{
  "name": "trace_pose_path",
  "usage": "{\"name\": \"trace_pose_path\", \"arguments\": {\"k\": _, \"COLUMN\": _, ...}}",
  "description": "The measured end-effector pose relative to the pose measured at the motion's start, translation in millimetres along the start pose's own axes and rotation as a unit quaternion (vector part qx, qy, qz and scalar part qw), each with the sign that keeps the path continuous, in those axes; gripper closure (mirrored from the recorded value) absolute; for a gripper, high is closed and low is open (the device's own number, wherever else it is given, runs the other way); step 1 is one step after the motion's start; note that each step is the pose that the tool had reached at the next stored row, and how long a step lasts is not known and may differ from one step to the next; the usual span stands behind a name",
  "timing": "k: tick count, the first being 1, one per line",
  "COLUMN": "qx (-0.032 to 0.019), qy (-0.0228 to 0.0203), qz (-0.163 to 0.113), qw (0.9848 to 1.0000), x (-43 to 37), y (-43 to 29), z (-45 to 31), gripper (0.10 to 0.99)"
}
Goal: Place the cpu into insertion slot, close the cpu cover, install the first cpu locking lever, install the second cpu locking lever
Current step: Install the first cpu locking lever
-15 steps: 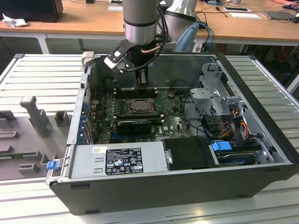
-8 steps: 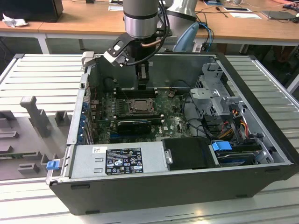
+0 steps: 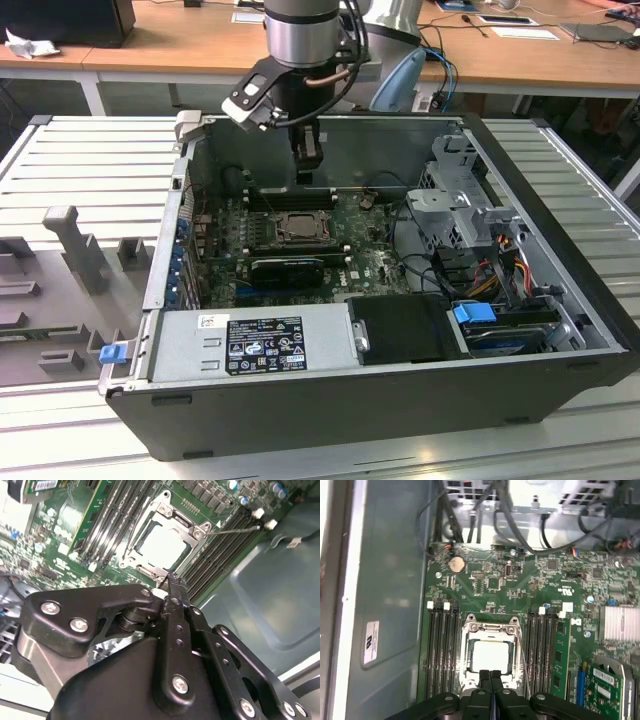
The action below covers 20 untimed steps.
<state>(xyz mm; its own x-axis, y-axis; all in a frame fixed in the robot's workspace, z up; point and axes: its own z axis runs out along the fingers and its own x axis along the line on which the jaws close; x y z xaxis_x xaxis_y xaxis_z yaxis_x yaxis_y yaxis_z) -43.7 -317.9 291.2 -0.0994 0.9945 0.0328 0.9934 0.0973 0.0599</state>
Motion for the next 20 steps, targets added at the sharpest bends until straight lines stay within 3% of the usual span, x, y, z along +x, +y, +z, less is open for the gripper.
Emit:
{"name": "trace_pose_path", "arguments": {"k": 3, "qx": 0.0009, "qy": 0.0017, "qz": -0.027, "qw": 0.9996, "x": 0.0, "y": 0.0, "z": 0.3, "gripper": 0.980}}
{"name": "trace_pose_path", "arguments": {"k": 7, "qx": 0.0023, "qy": 0.0041, "qz": -0.067, "qw": 0.9977, "x": 0.0, "y": -0.1, "z": 0.7, "gripper": 0.980}}
{"name": "trace_pose_path", "arguments": {"k": 10, "qx": 0.0040, "qy": 0.0071, "qz": -0.118, "qw": 0.9930, "x": 0.0, "y": -0.1, "z": 0.7, "gripper": 0.980}}
{"name": "trace_pose_path", "arguments": {"k": 16, "qx": 0.0050, "qy": 0.0089, "qz": -0.149, "qw": 0.9888, "x": 0.0, "y": -0.1, "z": 0.7, "gripper": 0.980}}
{"name": "trace_pose_path", "arguments": {"k": 20, "qx": 0.0054, "qy": 0.0096, "qz": -0.159, "qw": 0.9872, "x": 0.0, "y": 0.0, "z": 0.7, "gripper": 0.980}}
